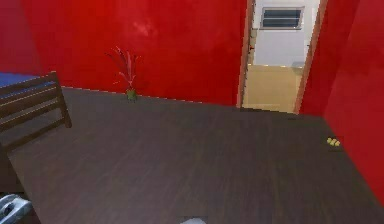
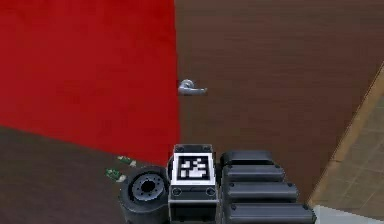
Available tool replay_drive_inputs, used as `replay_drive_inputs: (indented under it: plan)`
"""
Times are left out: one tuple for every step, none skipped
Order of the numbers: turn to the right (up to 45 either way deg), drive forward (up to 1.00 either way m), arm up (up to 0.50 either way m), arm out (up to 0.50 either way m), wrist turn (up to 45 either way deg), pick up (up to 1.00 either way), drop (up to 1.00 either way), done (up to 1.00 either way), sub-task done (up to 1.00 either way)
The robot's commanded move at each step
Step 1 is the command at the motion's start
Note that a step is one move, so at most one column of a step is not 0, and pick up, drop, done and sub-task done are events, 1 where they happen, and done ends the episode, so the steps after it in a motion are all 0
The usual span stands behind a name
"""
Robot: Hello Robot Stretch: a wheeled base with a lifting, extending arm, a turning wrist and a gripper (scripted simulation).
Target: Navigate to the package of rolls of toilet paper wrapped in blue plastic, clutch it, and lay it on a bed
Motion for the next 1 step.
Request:
replay_drive_inputs:
  plan:
    - [0.0, 0.55, 0.0, 0.0, 0.0, 0.0, 0.0, 0.0, 0.0]
